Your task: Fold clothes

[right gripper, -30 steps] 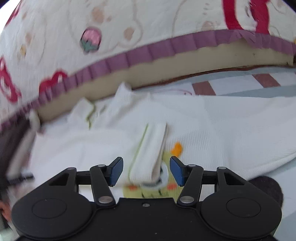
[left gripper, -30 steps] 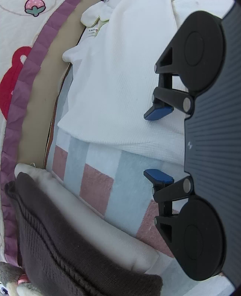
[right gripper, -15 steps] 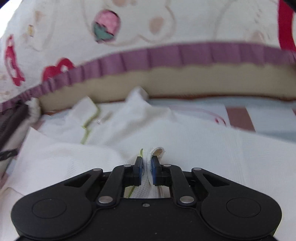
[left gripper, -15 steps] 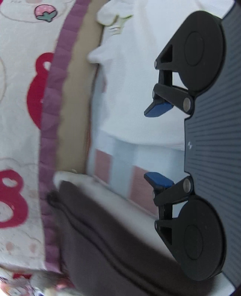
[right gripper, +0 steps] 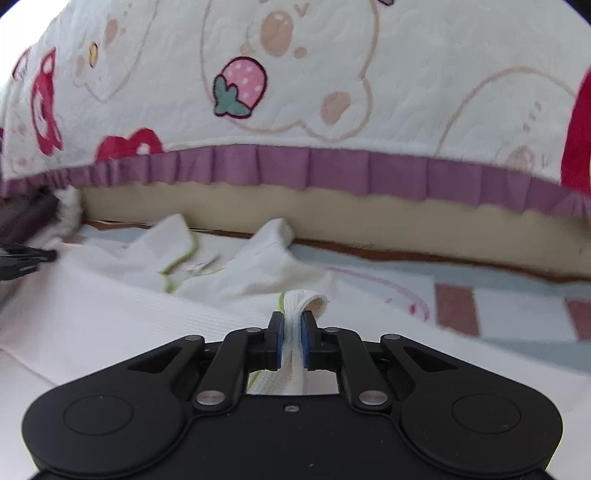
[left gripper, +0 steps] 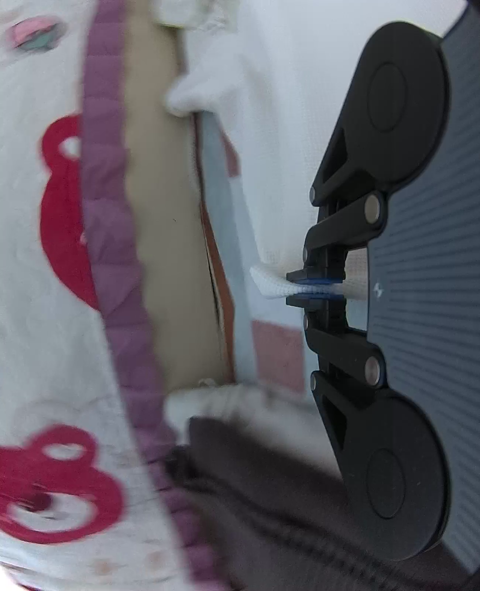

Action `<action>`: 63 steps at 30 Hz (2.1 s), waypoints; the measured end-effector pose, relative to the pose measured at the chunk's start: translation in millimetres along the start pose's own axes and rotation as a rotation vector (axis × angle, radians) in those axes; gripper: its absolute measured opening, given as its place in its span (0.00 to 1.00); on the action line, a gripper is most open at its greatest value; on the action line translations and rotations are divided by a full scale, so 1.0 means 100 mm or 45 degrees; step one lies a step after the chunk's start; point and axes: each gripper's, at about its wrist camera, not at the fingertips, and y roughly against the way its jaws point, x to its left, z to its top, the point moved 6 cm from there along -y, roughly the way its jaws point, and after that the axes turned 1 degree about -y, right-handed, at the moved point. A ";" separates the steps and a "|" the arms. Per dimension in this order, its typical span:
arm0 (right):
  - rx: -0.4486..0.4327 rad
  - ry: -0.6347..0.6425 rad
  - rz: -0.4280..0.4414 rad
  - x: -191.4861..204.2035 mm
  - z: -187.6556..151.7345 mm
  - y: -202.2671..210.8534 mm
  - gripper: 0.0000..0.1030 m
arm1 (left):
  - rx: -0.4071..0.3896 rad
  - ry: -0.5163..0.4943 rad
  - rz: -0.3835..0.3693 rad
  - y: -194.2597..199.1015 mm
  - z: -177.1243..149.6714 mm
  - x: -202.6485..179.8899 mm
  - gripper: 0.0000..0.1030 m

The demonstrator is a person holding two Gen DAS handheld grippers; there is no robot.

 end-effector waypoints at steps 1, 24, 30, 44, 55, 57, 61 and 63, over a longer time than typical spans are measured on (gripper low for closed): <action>0.009 0.012 -0.027 -0.03 0.02 -0.05 0.02 | -0.003 -0.039 0.023 -0.01 -0.03 -0.04 0.04; 0.179 0.285 0.172 1.02 -0.39 0.06 0.38 | 0.229 0.188 -0.361 1.00 -0.41 -0.46 0.52; 0.222 0.344 0.099 0.96 -0.59 0.08 0.46 | 0.295 0.203 -0.354 0.99 -0.52 -0.42 0.58; 0.209 0.256 0.094 0.57 -0.70 0.23 0.41 | 0.343 0.253 -0.371 0.95 -0.55 -0.32 0.63; 0.182 0.174 0.121 0.47 -0.74 0.28 0.41 | 0.357 0.261 -0.384 0.94 -0.55 -0.30 0.65; 0.183 0.199 0.115 0.48 -0.76 0.29 0.41 | 0.356 0.257 -0.386 0.94 -0.55 -0.29 0.65; 0.197 0.169 0.105 0.47 -0.74 0.31 0.41 | 0.357 0.250 -0.390 0.94 -0.55 -0.28 0.65; 0.207 0.140 0.105 0.43 -0.73 0.34 0.41 | 0.356 0.248 -0.391 0.93 -0.55 -0.28 0.65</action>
